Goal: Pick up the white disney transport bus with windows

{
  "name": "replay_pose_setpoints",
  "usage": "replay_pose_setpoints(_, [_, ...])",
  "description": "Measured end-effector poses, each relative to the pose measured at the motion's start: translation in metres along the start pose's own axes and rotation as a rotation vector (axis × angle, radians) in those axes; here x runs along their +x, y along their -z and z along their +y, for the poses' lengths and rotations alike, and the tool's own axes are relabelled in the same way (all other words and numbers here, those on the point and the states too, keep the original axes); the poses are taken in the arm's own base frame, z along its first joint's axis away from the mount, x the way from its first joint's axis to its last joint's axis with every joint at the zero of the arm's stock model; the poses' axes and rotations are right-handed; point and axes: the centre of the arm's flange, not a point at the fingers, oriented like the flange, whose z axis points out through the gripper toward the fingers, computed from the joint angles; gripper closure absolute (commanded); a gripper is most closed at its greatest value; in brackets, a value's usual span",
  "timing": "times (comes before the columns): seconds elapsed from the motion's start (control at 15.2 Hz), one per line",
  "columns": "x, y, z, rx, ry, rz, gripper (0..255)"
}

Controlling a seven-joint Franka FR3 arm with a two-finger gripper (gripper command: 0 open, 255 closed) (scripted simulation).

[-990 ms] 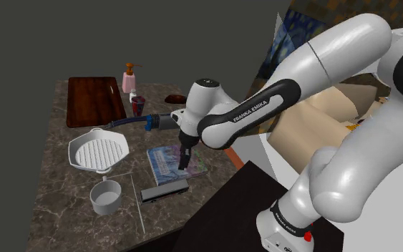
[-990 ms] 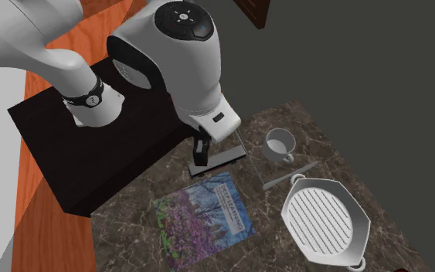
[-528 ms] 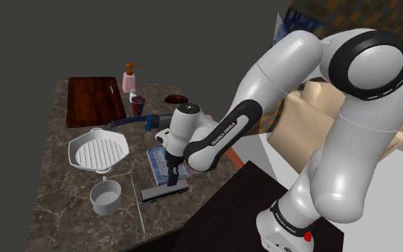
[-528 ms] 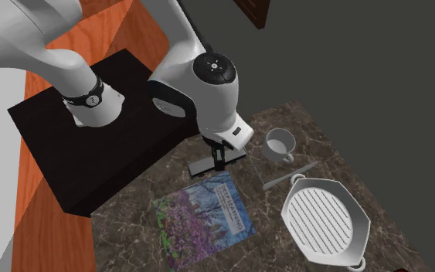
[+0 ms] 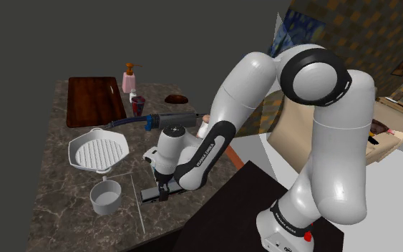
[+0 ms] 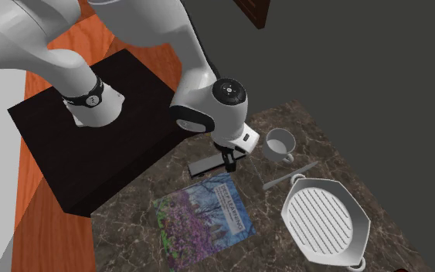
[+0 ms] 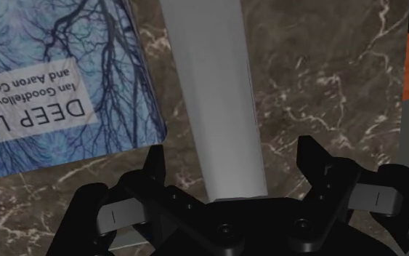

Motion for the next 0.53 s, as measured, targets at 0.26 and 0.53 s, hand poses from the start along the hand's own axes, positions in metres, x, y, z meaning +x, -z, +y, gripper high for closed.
replay_pose_setpoints(0.26, [0.002, -0.02, 0.001, 0.0, 0.003, 0.0, 0])
replay_pose_setpoints(0.53, [0.004, -0.02, 0.002, -0.006, 0.005, -0.008, 255])
